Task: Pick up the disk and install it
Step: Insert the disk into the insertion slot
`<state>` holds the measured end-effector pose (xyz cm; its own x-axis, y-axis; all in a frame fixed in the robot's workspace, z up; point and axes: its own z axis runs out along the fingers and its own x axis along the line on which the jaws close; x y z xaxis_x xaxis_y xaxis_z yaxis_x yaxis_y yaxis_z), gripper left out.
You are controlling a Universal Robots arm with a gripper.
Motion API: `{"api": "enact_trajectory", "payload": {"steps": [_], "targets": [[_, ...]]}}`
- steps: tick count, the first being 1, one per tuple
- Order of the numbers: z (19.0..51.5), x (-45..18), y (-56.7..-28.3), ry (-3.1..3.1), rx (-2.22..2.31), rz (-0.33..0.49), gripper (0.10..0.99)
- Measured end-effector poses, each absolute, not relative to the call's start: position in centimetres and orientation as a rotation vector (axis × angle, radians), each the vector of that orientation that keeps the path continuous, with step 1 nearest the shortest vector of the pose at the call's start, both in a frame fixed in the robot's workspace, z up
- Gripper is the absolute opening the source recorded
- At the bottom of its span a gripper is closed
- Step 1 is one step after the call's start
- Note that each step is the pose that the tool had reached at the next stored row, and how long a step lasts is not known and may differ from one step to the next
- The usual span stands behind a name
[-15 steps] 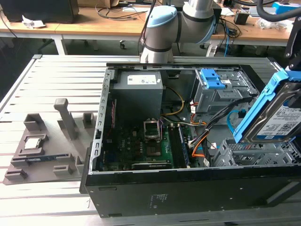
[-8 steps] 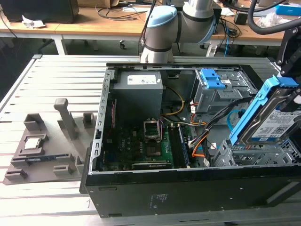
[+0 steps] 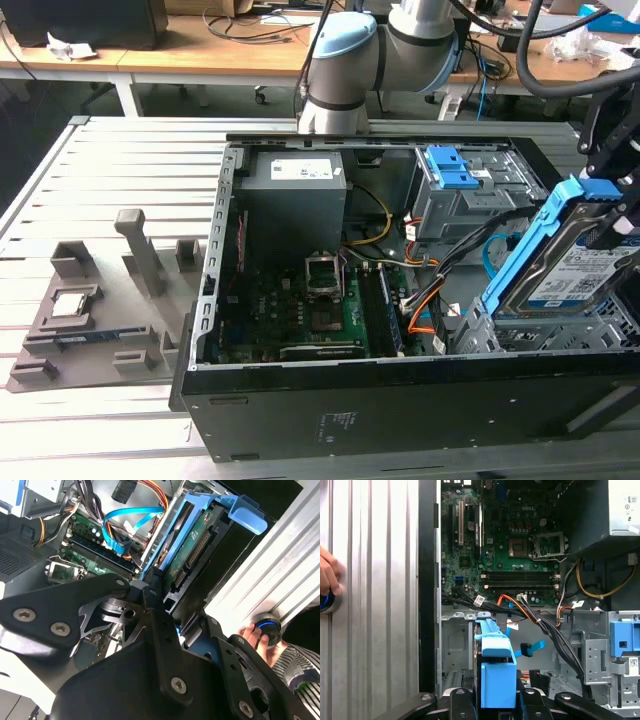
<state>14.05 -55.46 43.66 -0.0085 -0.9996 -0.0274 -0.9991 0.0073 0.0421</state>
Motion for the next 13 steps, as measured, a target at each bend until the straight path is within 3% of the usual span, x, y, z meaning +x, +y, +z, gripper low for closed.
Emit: {"api": "enact_trajectory", "payload": {"steps": [13], "targets": [[40.6,14.0,-55.5,-2.222,2.205,-0.077,0.369]]}}
